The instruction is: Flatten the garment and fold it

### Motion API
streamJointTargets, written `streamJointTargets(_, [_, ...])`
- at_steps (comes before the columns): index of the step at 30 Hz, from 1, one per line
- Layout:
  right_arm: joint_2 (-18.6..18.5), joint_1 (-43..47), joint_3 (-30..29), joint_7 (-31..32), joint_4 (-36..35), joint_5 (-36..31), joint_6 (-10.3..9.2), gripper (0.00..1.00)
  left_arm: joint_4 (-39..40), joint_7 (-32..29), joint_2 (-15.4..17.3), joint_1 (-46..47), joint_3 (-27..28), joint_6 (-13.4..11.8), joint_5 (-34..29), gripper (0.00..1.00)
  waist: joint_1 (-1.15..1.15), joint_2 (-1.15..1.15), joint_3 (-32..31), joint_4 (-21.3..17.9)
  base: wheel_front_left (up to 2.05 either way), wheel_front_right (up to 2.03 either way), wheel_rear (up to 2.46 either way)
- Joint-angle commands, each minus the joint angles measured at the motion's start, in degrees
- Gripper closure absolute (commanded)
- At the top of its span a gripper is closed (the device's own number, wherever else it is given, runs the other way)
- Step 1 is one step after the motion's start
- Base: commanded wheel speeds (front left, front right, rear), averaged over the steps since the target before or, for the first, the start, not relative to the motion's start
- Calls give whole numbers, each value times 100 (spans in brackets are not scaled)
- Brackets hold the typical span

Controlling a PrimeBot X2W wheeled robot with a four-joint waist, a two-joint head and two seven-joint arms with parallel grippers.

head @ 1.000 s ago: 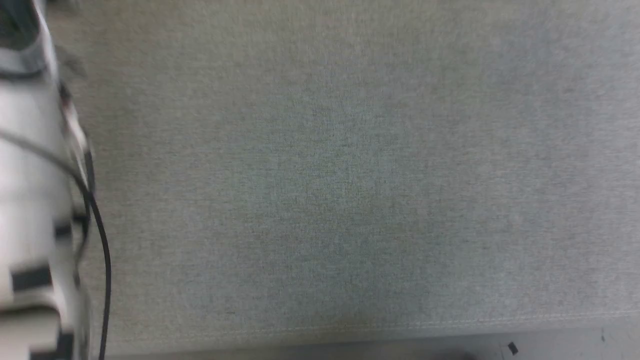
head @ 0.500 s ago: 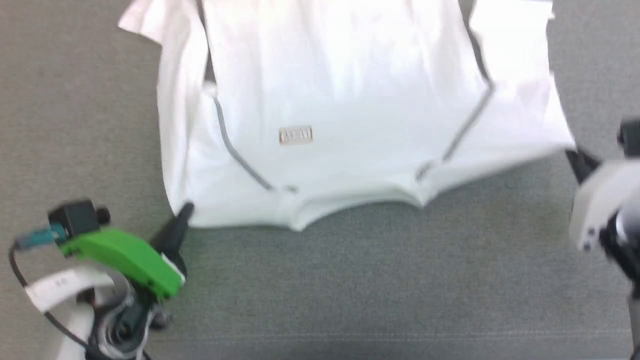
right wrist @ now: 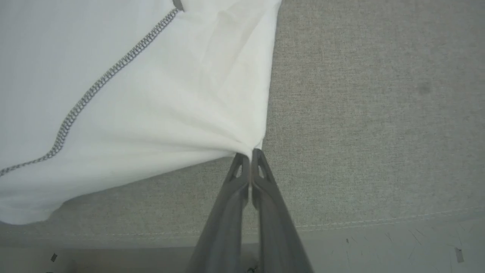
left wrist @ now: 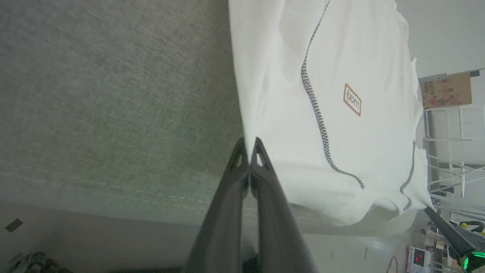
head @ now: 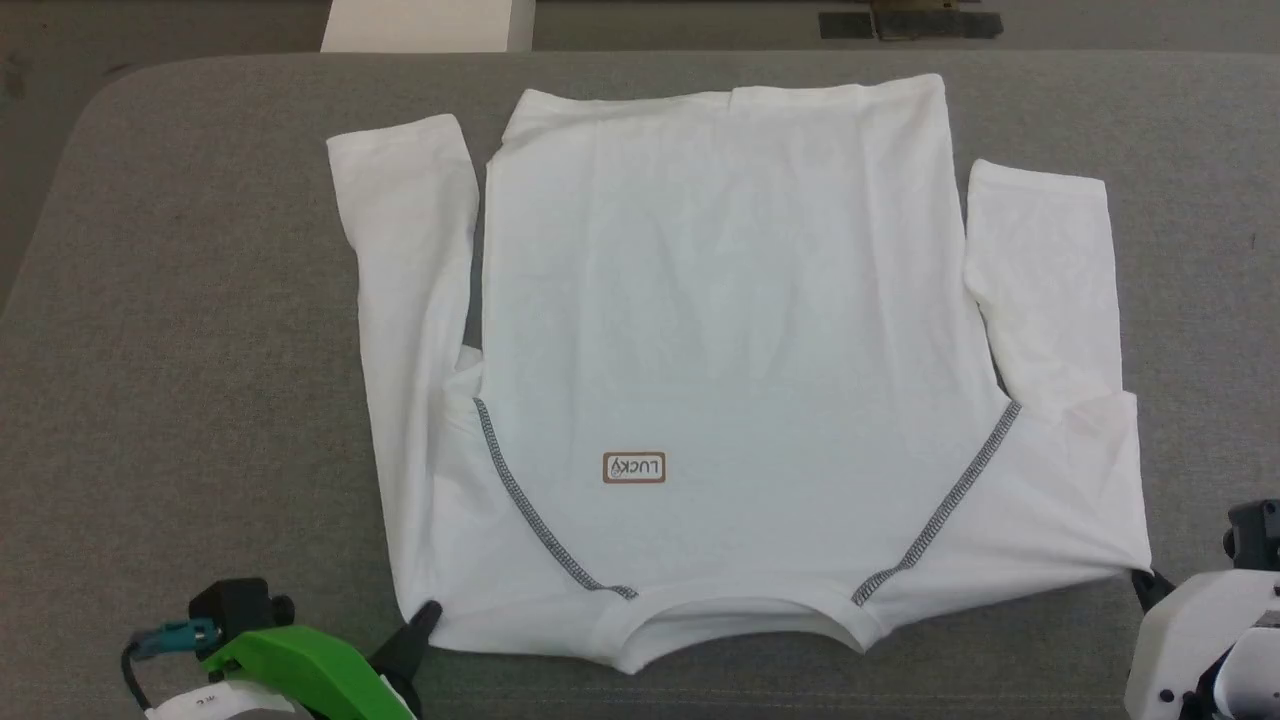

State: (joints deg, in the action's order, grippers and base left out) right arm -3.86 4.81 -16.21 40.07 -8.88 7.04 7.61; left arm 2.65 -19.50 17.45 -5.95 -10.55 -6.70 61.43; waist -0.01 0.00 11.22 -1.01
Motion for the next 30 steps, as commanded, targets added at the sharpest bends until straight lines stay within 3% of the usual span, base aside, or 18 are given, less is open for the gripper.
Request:
streamJointTargets(1, [18, 56, -54, -71, 86, -69, -12, 100, -87, 30, 19, -67, -27, -24, -74, 100, 1, 0, -28, -4, 0, 0, 0])
streamJointTargets(17, [96, -77, 214, -471, 1229, -155, -12, 100, -971, 385, -321, 268, -415, 201, -369, 100, 1, 0, -23, 2, 0, 0, 0])
streamJointTargets(18, [97, -80, 219, -492, 1265, -137, -12, 100, -1000, 449, -335, 291, -391, 210, -378, 54, 1, 0, -29, -1, 0, 0, 0])
streamJointTargets(19, [97, -83, 223, -519, 1282, -127, -12, 99, -1022, 486, -342, 304, -377, 216, -383, 0, 1, 0, -41, -5, 0, 0, 0])
streamJointTargets(20, [97, -75, 228, -554, 1288, -116, -12, 55, -1033, 527, -346, 314, -364, 235, -385, 0, 1, 0, -62, -9, 0, 0, 0])
streamJointTargets(21, [97, -64, 207, -603, 1284, -98, -12, 33, -1031, 567, -352, 316, -343, 243, -383, 0, 1, 0, -89, -10, 0, 0, 0])
streamJointTargets(22, [97, -45, 173, -683, 1262, -80, -12, 0, -1014, 617, -362, 311, -311, 247, -373, 0, 1, 0, -125, -10, 0, 0, 0])
streamJointTargets(30, [98, 142, 7, -1706, 731, 99, -12, 0, -339, 1380, -220, 274, 153, 230, -599, 0, 1, 0, -317, -41, 0, 0, 0])
